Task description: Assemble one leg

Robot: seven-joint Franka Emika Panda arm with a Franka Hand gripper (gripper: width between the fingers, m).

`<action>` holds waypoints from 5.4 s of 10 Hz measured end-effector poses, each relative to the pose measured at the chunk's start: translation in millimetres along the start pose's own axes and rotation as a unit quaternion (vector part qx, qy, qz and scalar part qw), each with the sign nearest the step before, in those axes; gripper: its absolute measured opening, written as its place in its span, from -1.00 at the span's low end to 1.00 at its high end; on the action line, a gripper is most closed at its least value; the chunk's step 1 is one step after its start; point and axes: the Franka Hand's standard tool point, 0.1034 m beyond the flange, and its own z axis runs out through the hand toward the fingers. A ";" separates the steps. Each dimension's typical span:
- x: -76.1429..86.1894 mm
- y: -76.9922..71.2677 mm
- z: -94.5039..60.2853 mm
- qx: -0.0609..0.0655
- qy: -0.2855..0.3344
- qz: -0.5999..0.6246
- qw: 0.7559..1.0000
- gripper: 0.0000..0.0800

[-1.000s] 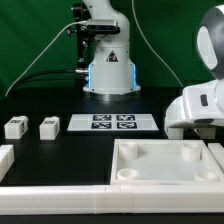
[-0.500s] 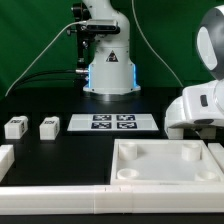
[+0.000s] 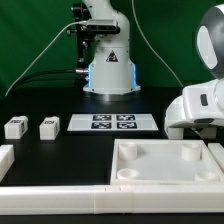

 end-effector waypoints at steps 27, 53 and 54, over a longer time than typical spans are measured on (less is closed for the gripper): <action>-15.5 84.0 -151.8 0.026 0.455 -0.043 0.889 -0.27; 47.9 111.4 -238.8 0.006 0.618 -0.050 0.784 -0.27; 52.5 109.7 -240.5 0.006 0.632 -0.050 0.773 -0.27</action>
Offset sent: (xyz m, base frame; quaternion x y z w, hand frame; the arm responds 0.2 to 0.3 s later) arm 0.0032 -0.0154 0.0572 0.0060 0.0204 0.0060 0.9998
